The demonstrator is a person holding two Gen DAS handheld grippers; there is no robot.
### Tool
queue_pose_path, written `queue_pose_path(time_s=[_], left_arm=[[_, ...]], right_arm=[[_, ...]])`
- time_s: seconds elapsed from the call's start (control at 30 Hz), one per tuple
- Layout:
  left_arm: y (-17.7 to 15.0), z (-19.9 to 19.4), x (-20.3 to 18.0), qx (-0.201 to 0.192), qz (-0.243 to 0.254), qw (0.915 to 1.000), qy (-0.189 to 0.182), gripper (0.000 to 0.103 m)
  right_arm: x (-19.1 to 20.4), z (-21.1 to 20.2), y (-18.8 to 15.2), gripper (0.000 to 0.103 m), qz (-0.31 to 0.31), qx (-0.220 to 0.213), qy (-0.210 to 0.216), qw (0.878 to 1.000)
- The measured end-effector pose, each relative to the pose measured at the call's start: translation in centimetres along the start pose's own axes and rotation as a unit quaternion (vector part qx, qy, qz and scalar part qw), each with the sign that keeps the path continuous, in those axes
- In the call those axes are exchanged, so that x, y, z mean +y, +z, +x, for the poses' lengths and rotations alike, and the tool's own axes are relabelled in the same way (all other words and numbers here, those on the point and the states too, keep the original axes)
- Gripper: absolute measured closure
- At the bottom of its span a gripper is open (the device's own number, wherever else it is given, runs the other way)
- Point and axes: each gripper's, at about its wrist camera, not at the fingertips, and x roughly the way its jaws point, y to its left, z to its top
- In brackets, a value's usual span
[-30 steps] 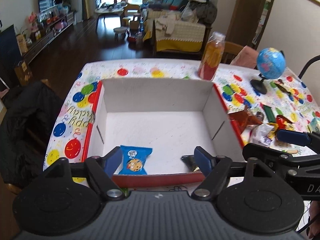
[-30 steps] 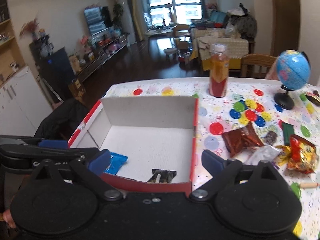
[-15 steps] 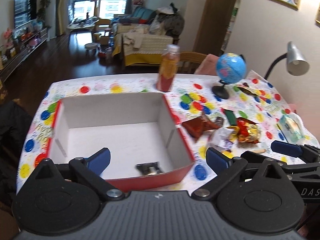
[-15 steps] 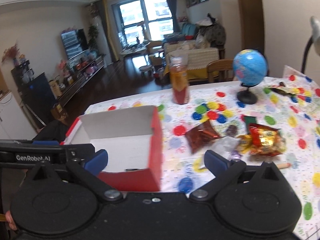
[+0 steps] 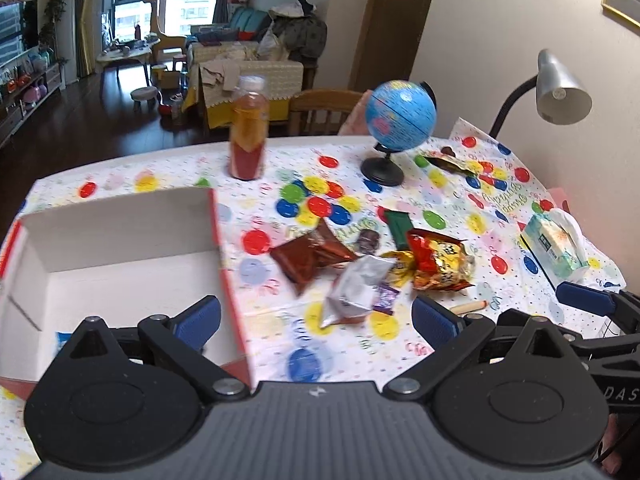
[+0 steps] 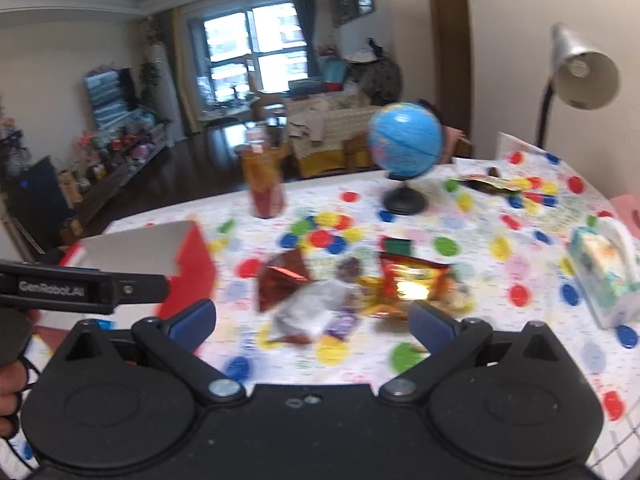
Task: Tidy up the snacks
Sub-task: 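Move both tools back over the snack pile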
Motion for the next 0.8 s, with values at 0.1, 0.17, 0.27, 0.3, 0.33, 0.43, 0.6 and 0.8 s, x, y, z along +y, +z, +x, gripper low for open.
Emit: queue_pose_path(time_s=[0.1, 0.17, 0.27, 0.3, 0.33, 0.43, 0.6, 0.8], left_arm=[[0.2, 1.9, -1.8, 0.008, 0.011, 0.9999, 0.007, 0.001], [0.4, 3.2, -2.8, 0.014, 0.018, 0.9997, 0.011, 0.001], [0.8, 5.2, -4.0, 0.022, 0.023, 0.9993, 0.022, 0.001], [0.9, 5.9, -4.3, 0.027, 0.023, 0.9991, 0.024, 0.001], [1.0, 6.6, -4.5, 0.032, 0.024, 0.9989, 0.025, 0.001], [1.4, 8.9, -5.2, 0.052, 0.026, 0.9979, 0.029, 0.001], [1.8, 12.8, -5.8, 0.081, 0.036, 0.9951, 0.044, 0.001], [2.4, 17.2, -5.4, 0.122, 0.029, 0.9905, 0.056, 0.001]], right_arm=[[-2.4, 0.9, -0.2, 0.000, -0.007, 0.012, -0.012, 1.000], [-4.0, 1.8, -0.4, 0.001, -0.019, 0.024, -0.015, 0.999], [-6.2, 3.2, -0.7, 0.004, -0.041, 0.044, -0.015, 0.998], [-6.9, 3.7, -0.8, 0.004, -0.046, 0.050, -0.015, 0.998], [-7.5, 4.3, -0.8, 0.005, -0.050, 0.056, -0.012, 0.997], [-9.1, 6.1, -0.9, 0.007, -0.067, 0.072, 0.000, 0.995], [-11.5, 9.9, -1.2, 0.015, -0.095, 0.109, 0.013, 0.989], [-13.3, 14.1, -1.8, 0.028, -0.144, 0.158, 0.036, 0.976]])
